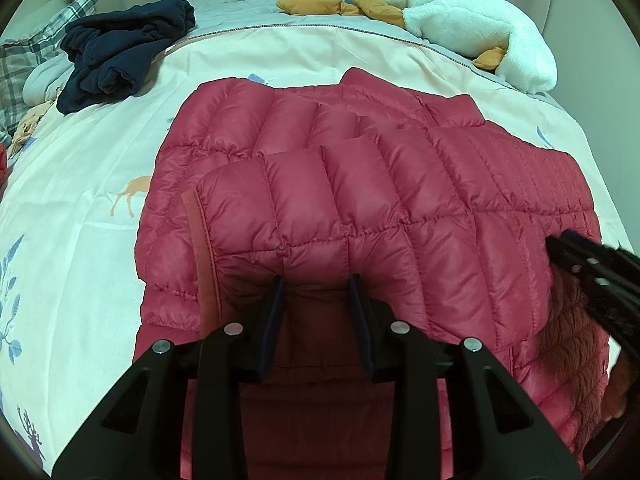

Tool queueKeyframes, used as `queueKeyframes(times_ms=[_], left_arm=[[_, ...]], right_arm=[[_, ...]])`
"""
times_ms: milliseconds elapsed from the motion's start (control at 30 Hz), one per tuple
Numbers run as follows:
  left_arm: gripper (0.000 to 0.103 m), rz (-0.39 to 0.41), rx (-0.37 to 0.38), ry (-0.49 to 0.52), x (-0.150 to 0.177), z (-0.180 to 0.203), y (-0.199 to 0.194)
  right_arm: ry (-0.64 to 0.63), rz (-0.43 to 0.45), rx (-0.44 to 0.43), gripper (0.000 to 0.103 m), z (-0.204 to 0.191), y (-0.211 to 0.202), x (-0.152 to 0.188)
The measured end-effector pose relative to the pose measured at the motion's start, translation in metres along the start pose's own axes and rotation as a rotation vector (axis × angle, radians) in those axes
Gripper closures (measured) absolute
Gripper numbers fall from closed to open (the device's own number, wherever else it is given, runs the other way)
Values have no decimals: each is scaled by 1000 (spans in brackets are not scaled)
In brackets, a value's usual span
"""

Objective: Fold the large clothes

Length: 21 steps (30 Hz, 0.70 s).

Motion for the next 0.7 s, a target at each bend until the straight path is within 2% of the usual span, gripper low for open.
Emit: queueKeyframes(times_ms=[100,233,300,367,500,600,700], left_arm=[[69,1,-4,0,0,0,0],[69,-2,-5,-4,-1,0,0],[69,0,-5,-13,-2,-1,-3],[65,15,8,-29,-2,-2,-10],[50,75,30,-48,-6,-1,-26],[50,125,54,-38,-13,7,-37],[50,124,66,-4,-16,21,-36]], right_arm=[[-25,-22,-23,66,-18,9,-5],[-50,-101,24,62,-30,38,3],[-42,-102,26,62,-31,43,4],[-13,-80,-3,62,-29,36,2],[-4,9,-26,62,-22,6,-2],[4,50,-17,62,-13,-10,-7],[33,42,11,62,4,-11,-8]])
Point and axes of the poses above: each gripper's, at about its wrist camera, not at the fingertips, and y roughly the way its jaws point, z to its right, x to its underside, the point moved 5 cm from there along y, roughly the way its jaws point, and after that the axes turned 2 degrees about z, right-handed, at the moved point
